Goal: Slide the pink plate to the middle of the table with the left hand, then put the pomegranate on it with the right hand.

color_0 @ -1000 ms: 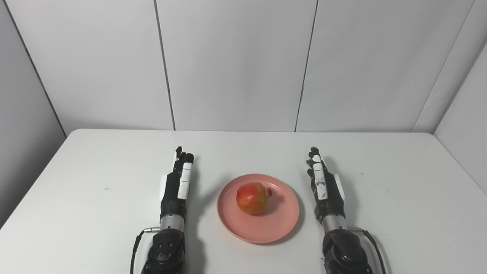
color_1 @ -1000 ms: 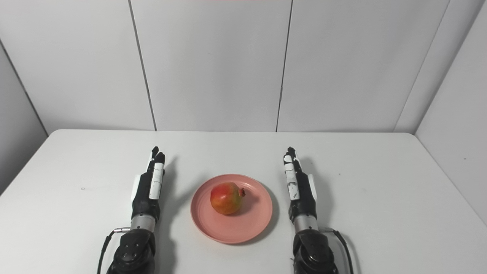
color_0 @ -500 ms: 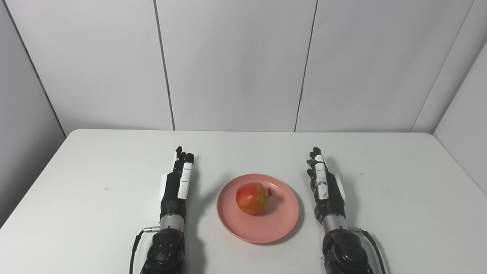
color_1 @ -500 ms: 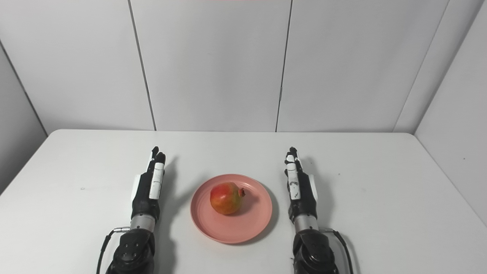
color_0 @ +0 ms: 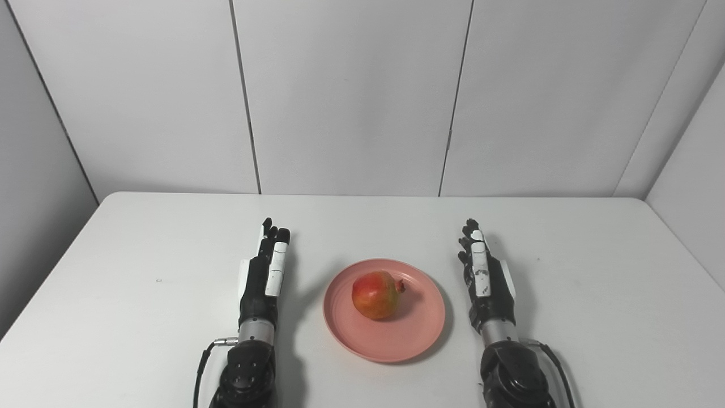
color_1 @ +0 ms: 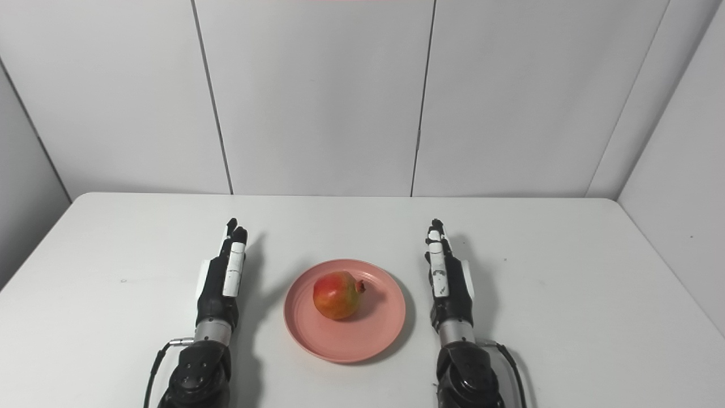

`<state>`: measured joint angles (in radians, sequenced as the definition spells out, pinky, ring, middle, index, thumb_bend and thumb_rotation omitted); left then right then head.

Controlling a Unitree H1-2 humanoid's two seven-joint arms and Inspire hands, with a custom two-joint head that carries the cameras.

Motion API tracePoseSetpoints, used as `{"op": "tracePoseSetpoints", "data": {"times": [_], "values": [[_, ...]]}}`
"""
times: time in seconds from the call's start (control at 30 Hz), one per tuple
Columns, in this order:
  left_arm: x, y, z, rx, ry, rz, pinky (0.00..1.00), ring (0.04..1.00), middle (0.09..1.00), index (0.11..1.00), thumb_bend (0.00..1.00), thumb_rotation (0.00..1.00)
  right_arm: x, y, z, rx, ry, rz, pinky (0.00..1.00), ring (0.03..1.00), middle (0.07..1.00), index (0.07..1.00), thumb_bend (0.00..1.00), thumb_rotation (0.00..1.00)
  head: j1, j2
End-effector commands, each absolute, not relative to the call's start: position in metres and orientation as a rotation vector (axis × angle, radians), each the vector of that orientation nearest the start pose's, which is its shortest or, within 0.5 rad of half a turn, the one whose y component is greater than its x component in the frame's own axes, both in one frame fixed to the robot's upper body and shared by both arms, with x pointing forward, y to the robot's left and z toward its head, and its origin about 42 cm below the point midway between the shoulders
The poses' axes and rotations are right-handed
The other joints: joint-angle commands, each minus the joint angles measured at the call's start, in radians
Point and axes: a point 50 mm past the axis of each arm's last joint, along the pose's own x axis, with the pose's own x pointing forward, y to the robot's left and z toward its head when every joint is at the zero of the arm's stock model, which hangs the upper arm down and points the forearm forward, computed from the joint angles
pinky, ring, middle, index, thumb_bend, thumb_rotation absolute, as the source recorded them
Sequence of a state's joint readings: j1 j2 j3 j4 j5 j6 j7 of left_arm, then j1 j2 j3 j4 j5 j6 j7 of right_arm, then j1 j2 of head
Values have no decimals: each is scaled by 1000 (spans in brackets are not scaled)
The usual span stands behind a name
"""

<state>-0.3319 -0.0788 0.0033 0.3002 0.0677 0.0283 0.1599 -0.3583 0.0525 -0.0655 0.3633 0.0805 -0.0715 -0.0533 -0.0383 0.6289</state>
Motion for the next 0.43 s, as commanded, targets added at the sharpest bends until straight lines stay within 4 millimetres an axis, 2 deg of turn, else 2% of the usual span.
{"op": "tracePoseSetpoints", "data": {"times": [0.0, 0.4], "values": [[390, 151, 129, 8, -18, 19, 1000, 1000, 1000, 1000, 871, 1000, 395, -176, 121, 143, -88, -26, 1000, 992, 974, 958, 858, 1000, 1, -1], [390, 150, 129, 19, -22, 16, 1000, 1000, 1000, 1000, 886, 1000, 394, -178, 120, 131, -92, -32, 1000, 984, 968, 952, 843, 1000, 2, -2]]}}
